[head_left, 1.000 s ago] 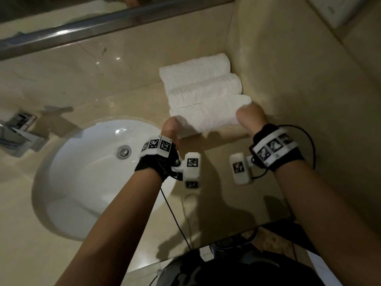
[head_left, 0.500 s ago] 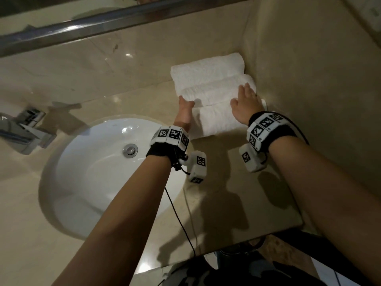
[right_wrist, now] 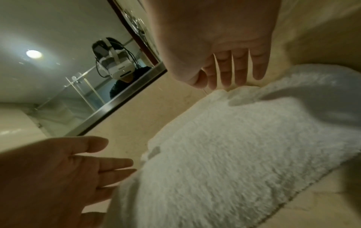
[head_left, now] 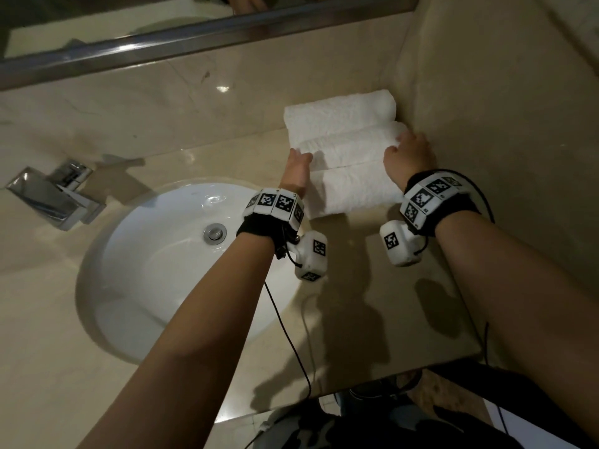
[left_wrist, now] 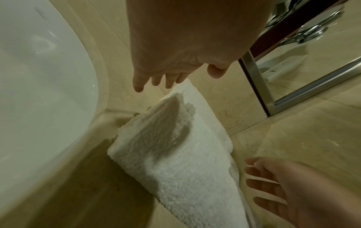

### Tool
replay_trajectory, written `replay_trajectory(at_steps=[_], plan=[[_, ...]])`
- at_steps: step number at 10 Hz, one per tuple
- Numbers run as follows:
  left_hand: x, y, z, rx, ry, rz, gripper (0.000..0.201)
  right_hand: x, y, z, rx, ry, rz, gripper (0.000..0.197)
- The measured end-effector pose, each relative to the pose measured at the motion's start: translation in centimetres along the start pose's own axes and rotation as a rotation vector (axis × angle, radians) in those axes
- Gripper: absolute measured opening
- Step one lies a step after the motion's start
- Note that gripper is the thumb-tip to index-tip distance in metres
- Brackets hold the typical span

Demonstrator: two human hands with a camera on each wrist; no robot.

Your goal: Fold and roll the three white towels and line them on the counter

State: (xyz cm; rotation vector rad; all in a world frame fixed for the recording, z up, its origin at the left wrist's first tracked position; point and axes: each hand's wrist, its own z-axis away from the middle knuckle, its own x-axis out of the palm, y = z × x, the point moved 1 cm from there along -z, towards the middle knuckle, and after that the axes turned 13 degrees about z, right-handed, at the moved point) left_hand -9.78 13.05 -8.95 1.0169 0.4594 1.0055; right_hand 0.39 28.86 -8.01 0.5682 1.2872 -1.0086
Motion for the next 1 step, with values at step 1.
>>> replay_trajectory(at_steps=[1], plan=[[-0.85, 0.46, 0.17, 0.032, 0.111, -0.071, 0.039, -0.60, -0.62, 0.44, -0.081, 0.064, -0.143, 0.032]])
